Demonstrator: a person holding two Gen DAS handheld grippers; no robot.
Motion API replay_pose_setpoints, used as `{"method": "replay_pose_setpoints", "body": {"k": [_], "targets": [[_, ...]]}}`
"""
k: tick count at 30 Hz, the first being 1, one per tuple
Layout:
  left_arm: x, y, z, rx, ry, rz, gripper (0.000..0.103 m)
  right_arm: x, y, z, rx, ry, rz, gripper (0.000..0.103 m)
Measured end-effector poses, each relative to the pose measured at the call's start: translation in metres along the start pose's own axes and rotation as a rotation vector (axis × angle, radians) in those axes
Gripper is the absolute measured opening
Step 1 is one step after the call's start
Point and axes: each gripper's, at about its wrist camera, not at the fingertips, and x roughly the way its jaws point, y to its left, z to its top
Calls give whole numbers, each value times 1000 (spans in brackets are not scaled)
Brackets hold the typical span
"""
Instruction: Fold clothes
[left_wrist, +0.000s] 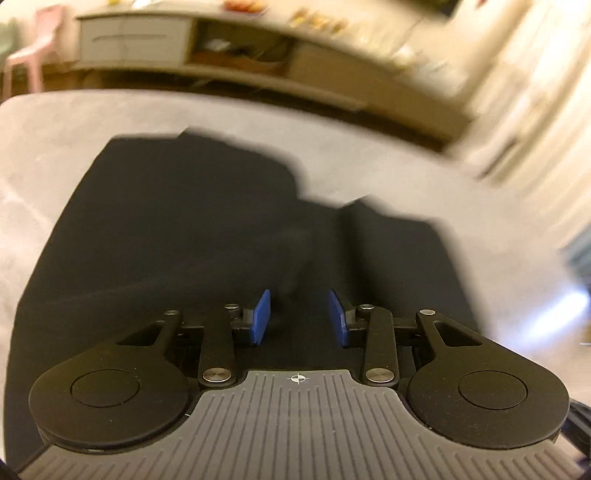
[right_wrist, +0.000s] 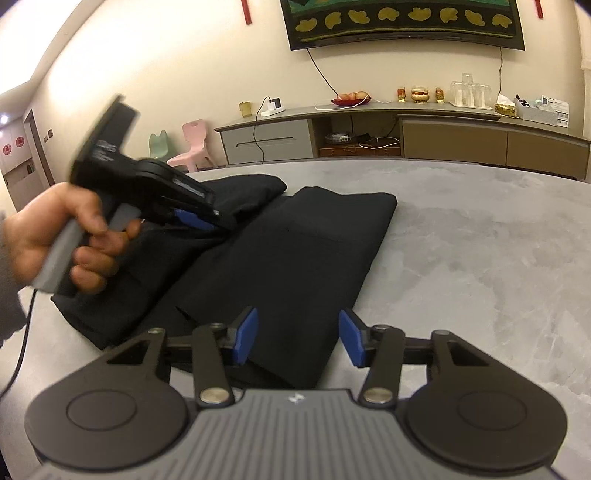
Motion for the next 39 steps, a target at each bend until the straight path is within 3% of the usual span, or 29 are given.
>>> {"method": "replay_pose_setpoints", "body": {"k": [2, 6, 8, 12, 16, 18, 19, 21, 23, 26, 29, 33, 36, 39], "targets": [[-28, -1, -9, 18, -39, -49, 36, -5, 4, 9, 13, -13, 10, 50], [-54, 11, -43, 70, 14, -54, 35, -13, 19, 30, 56, -24, 84, 49], [-57, 17, -60, 99, 38, -55, 35, -4, 31, 42, 56, -7, 114, 37], [-58, 30, -79, 109, 20, -102, 35, 50, 88, 75, -2, 32, 111, 34], [-61, 26, -92, 107, 27, -132, 35, 134, 142, 106, -87, 97, 111, 32], [-61, 24, -95, 102, 35, -143, 34, 182, 146, 113, -105, 187, 57, 30], [-61, 25, -96, 100, 43, -148, 34, 204, 145, 116, -112, 232, 22, 22], [-63, 27, -97, 88, 68, -172, 35, 228, 140, 122, -160, 217, -72, 11], [-67, 27, -99, 89, 86, -193, 35, 239, 129, 134, -109, 226, -100, 3], [-71, 18, -107, 120, 120, -205, 35, 244, 133, 142, -141, 264, -114, 1], [-81, 13, -108, 150, 105, -212, 36, 225, 127, 151, -115, 273, -118, 12], [-115, 12, -98, 178, 12, -241, 41, 120, 72, 148, 95, 108, -25, 60], [-123, 7, -85, 179, -40, -235, 46, 48, 32, 108, 144, 89, -116, 68], [-104, -12, -67, 162, -20, -216, 50, 21, 3, 50, 168, 143, -202, 70]]}}
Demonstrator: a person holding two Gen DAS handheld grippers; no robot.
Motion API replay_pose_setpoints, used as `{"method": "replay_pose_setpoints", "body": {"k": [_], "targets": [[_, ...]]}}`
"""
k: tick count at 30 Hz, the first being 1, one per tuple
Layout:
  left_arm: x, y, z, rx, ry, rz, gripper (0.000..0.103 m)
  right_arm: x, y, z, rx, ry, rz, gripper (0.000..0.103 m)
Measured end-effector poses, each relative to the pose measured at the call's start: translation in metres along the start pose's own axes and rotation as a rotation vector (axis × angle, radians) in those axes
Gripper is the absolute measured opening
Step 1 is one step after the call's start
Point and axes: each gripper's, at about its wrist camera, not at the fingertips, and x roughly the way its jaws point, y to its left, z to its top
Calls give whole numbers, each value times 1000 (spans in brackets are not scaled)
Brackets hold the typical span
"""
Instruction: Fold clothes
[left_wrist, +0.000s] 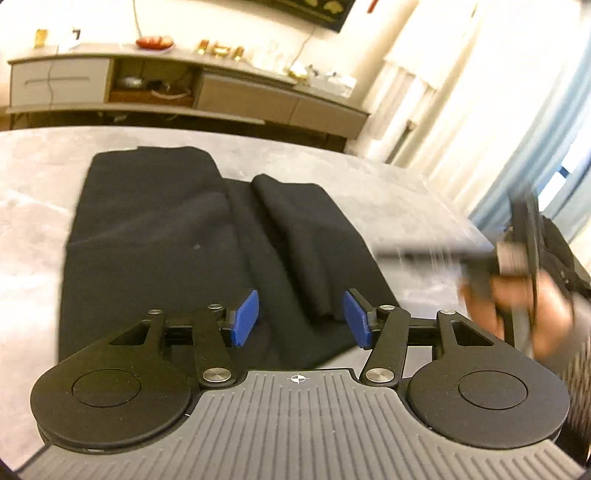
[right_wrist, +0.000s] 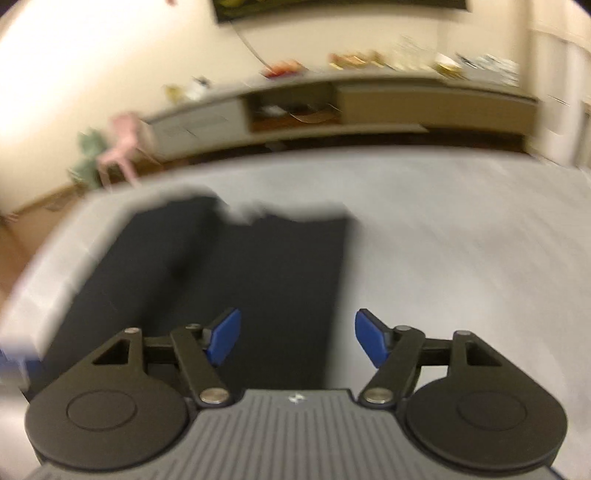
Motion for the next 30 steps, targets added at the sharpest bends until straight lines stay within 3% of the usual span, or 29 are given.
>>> {"method": "replay_pose_setpoints", "body": {"k": [3, 5, 6, 7, 8, 10, 15, 18, 19, 20, 23, 24, 25, 27, 29, 30], "targets": [[32, -28, 20, 0, 44, -7, 61, 2, -23, -37, 58, 15, 29, 70], [58, -57, 38, 58, 89, 15, 65, 2, -20, -48, 45, -38, 48, 71], [71, -72, 46, 87, 111, 26, 68, 3, -19, -52, 36, -63, 57, 65], [91, -89, 57, 121, 147, 42, 69, 4, -15, -52, 6, -65, 60, 45], [108, -100, 63, 140, 181, 54, 69, 5, -11, -51, -26, -68, 64, 17], [144, -120, 74, 178, 244, 93, 69, 3, 1, -52, -128, -91, 25, 6], [215, -149, 70, 272, 422, 213, 67, -14, 45, -67, -413, -267, -117, 5], [221, -147, 56, 355, 438, 315, 16, -25, 56, -67, -467, -324, -115, 5], [218, -145, 54, 373, 424, 332, 5, -27, 57, -66, -466, -333, -112, 5], [210, -141, 55, 351, 408, 307, 0, -27, 56, -65, -461, -338, -106, 5], [163, -127, 69, 259, 312, 239, 0, -35, 54, -61, -436, -353, -45, 12], [137, -109, 76, 206, 262, 212, 0, -45, 53, -60, -404, -375, -8, 24], [110, -92, 84, 153, 212, 184, 0, -55, 53, -59, -374, -397, 30, 49], [59, -53, 97, 57, 121, 166, 0, -76, 50, -62, -329, -430, 110, 76], [21, 9, 97, -55, 75, 179, 0, -83, 50, -68, -315, -412, 173, 75], [8, 45, 94, -129, 72, 188, 11, -82, 50, -72, -320, -382, 197, 75]]}}
